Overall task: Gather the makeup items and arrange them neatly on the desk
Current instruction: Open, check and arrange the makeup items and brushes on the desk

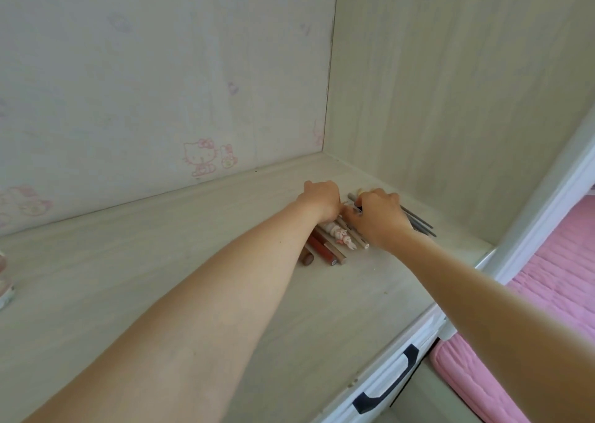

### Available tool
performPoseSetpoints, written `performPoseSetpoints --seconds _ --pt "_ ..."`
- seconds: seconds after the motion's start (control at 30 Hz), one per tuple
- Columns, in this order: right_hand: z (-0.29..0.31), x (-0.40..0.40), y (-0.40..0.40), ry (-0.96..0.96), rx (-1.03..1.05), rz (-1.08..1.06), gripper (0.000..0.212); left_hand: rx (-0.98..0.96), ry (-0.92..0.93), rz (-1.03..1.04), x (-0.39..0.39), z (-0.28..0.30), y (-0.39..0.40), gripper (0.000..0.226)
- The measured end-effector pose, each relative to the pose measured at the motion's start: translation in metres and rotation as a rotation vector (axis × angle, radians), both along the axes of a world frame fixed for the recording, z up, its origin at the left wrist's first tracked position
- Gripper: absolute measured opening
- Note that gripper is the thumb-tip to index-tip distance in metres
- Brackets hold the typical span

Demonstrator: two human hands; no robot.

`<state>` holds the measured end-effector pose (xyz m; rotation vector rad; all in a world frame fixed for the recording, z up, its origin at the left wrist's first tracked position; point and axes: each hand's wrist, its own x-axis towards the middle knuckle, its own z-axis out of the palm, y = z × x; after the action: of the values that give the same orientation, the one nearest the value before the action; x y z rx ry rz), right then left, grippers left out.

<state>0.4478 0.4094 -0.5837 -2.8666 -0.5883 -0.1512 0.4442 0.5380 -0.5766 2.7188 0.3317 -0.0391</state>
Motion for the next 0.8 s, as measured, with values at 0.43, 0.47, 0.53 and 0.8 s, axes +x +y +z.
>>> performPoseSetpoints --seconds 0.43,0.47,0.53,0.8 --pt "-0.012 -0.002 -0.003 -0.062 0.266 -0.035 0.031 -0.398 -0.29 0.024 -0.031 0.006 0.001 0.014" --pt "-0.01 -0.005 -0.004 -0.067 0.319 -0.031 0.027 -0.417 -0.305 0.025 -0.035 0.008 0.001 0.016" --pt "-0.003 -0.012 -0.006 -0.056 0.445 -0.018 0.016 -0.458 -0.333 0.03 -0.046 0.014 0.002 0.02" --pt "0.027 -0.049 0.008 0.175 0.936 0.061 0.008 -0.724 -0.419 0.098 -0.101 0.04 0.021 0.024"
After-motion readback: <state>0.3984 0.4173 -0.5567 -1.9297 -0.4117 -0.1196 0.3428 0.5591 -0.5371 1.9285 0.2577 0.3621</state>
